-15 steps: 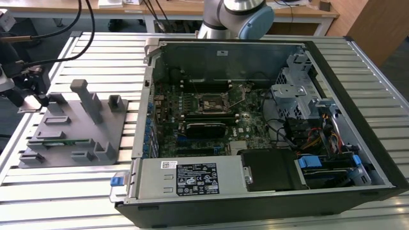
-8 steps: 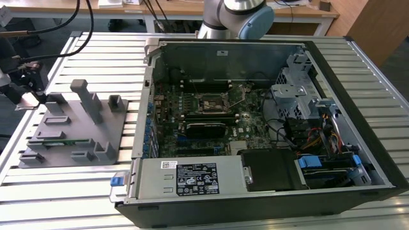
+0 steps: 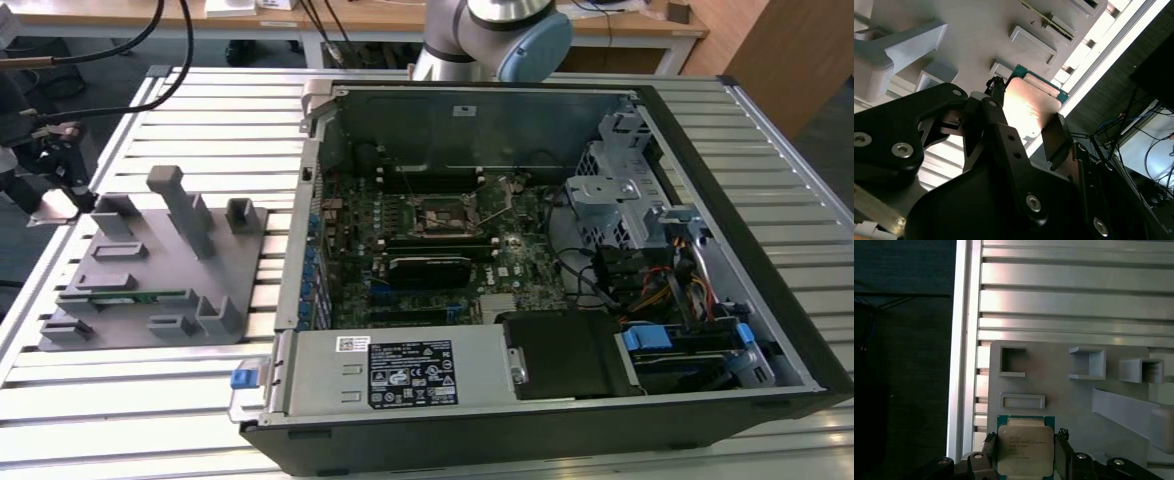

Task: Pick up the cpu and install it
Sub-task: 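Pick up the cpu and move it towards the insertion slot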

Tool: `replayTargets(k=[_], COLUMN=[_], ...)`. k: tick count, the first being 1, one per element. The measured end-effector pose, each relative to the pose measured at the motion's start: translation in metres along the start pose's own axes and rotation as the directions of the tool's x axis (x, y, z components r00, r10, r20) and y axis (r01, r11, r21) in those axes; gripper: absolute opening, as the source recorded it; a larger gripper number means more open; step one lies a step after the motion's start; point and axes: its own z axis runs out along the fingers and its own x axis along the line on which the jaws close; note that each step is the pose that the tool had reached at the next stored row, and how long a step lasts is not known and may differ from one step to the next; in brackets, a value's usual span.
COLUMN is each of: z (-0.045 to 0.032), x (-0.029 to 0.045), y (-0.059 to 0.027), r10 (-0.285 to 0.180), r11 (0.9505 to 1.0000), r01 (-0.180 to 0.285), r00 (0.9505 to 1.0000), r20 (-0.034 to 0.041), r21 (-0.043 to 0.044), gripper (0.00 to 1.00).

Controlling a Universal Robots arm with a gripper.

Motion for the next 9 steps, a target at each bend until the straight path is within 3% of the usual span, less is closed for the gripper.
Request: replayTargets(k=[9], z=[-0.0055], x=[0.0], y=[0.0002], r10=[0.0], r11=[1.0], r01=[0.0], r00=[1.0], r20=[-0.0001], r21=[0.0], gripper=[0.54])
